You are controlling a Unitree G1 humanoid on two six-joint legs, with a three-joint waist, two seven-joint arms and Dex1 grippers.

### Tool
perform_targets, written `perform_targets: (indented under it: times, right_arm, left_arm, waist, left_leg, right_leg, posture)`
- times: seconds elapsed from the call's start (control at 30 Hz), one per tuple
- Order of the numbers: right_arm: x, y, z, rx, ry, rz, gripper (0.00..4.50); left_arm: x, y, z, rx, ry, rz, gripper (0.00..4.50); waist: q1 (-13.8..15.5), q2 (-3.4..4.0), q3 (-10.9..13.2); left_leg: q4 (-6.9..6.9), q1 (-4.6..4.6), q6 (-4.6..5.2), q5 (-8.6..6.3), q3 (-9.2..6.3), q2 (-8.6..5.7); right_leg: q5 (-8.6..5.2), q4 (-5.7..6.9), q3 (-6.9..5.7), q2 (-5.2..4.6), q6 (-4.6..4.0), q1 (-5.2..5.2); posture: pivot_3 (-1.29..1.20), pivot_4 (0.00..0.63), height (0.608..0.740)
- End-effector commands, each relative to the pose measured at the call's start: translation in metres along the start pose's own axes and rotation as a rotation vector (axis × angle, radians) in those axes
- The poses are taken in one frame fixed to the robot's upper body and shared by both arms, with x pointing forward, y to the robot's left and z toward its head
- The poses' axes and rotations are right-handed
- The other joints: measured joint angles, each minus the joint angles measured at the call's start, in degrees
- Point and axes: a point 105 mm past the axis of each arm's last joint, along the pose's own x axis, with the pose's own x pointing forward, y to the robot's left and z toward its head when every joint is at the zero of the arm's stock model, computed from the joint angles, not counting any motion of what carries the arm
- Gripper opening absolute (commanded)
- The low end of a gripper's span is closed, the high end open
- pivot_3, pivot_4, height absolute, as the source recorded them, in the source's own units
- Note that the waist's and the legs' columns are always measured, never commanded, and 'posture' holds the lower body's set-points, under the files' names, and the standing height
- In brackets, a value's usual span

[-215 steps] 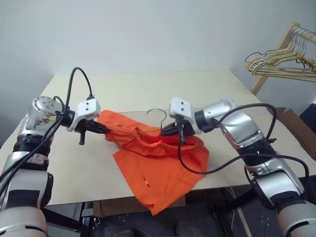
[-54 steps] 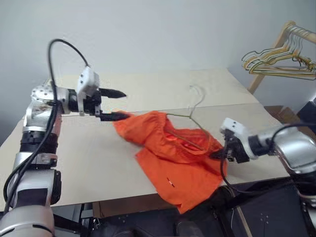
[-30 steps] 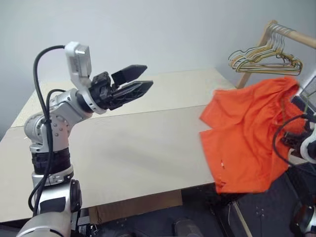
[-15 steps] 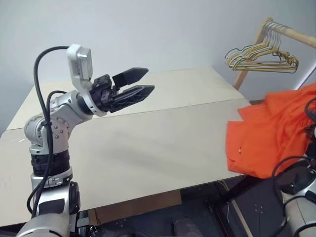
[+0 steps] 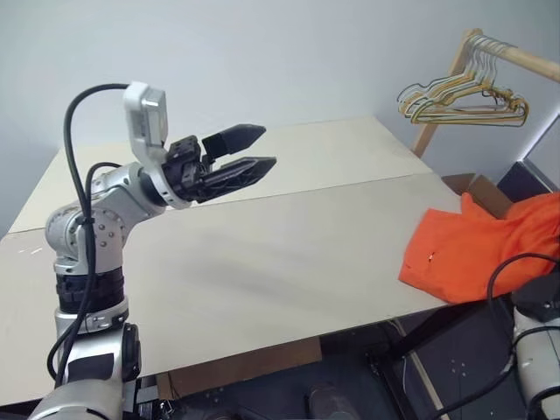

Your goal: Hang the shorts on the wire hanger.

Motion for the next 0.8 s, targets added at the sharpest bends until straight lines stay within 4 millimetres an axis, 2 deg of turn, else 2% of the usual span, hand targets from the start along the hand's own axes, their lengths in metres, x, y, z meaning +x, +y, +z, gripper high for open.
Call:
perform_targets:
  times: [0.03,0.1,0.17,0.2,0.53,0.57,0.67,0.77,0.8]
  right_arm:
    - [-0.004,0.001,0.011,0.026,-0.035,0.014,0.00]
    - [-0.002,0.002,0.008,0.012,-0.027,0.008,0.00]
    - [0.000,0.002,0.007,-0.011,-0.034,-0.005,0.61]
    - [0.000,0.002,0.007,-0.026,-0.049,-0.015,0.77]
    - [-0.008,-0.005,0.027,-0.142,-0.244,-0.124,4.33]
    - [-0.008,-0.005,0.028,-0.152,-0.258,-0.133,4.45]
    - [-0.017,-0.003,0.036,-0.229,-0.376,-0.185,4.45]
    - [-0.039,0.009,0.051,-0.341,-0.584,-0.236,4.45]
    - [-0.052,0.018,0.057,-0.387,-0.689,-0.246,4.45]
  left_arm:
    - [0.003,-0.006,0.011,0.063,-0.014,-0.022,4.47]
    - [0.003,-0.006,0.011,0.064,-0.013,-0.024,4.47]
    - [0.003,-0.007,0.011,0.064,-0.009,-0.026,4.50]
    - [0.003,-0.008,0.010,0.064,-0.007,-0.028,4.50]
    - [0.003,-0.008,0.010,0.066,0.003,-0.033,4.50]
    - [0.003,-0.009,0.010,0.066,0.004,-0.034,4.50]
    - [0.003,-0.009,0.010,0.067,0.004,-0.035,4.50]
    - [0.002,-0.009,0.010,0.068,0.007,-0.037,4.50]
    - [0.002,-0.008,0.010,0.068,0.008,-0.038,4.50]
  waist:
    - [0.0,0.00,0.0]
    - [0.0,0.00,0.0]
    - [0.0,0.00,0.0]
    - [0.0,0.00,0.0]
    - [0.0,0.12,0.0]
    - [0.0,0.12,0.0]
    - [0.0,0.12,0.0]
    - [0.0,0.21,0.0]
    - [0.0,0.23,0.0]
  left_leg:
    - [0.00,0.02,-0.01,0.00,0.00,0.00]
    - [0.00,0.07,-0.01,0.01,-0.01,0.00]
    - [0.00,0.07,-0.01,0.00,0.01,0.00]
    - [0.00,0.06,-0.01,0.01,0.01,0.00]
    - [-0.03,0.11,-0.28,0.16,0.07,0.00]
    - [-0.03,0.12,-0.28,0.16,0.08,0.00]
    - [-0.03,0.12,-0.30,0.17,0.09,0.00]
    - [-0.04,0.14,-0.35,0.20,0.11,0.00]
    - [-0.04,0.15,-0.36,0.21,0.11,0.00]
  right_leg:
    - [0.00,0.01,0.00,0.00,0.00,0.02]
    - [0.00,0.00,-0.01,0.00,0.00,0.07]
    - [0.01,0.00,0.01,0.00,0.02,0.08]
    - [0.01,-0.01,0.01,-0.01,0.03,0.08]
    - [0.02,-0.01,0.08,0.00,0.05,0.08]
    - [0.02,-0.01,0.10,0.00,0.05,0.08]
    - [0.02,-0.01,0.12,0.00,0.06,0.08]
    - [0.03,0.01,0.15,0.00,0.08,0.07]
    - [0.03,0.01,0.16,0.00,0.08,0.07]
  posture:
    - [-0.23,0.000,0.740]
    - [-0.23,0.000,0.740]
    - [-0.23,0.000,0.740]
    - [-0.23,0.000,0.740]
    - [-0.23,0.000,0.740]
    - [-0.23,0.000,0.740]
    - [-0.23,0.000,0.740]
    - [-0.23,0.000,0.740]
    - [-0.23,0.000,0.740]
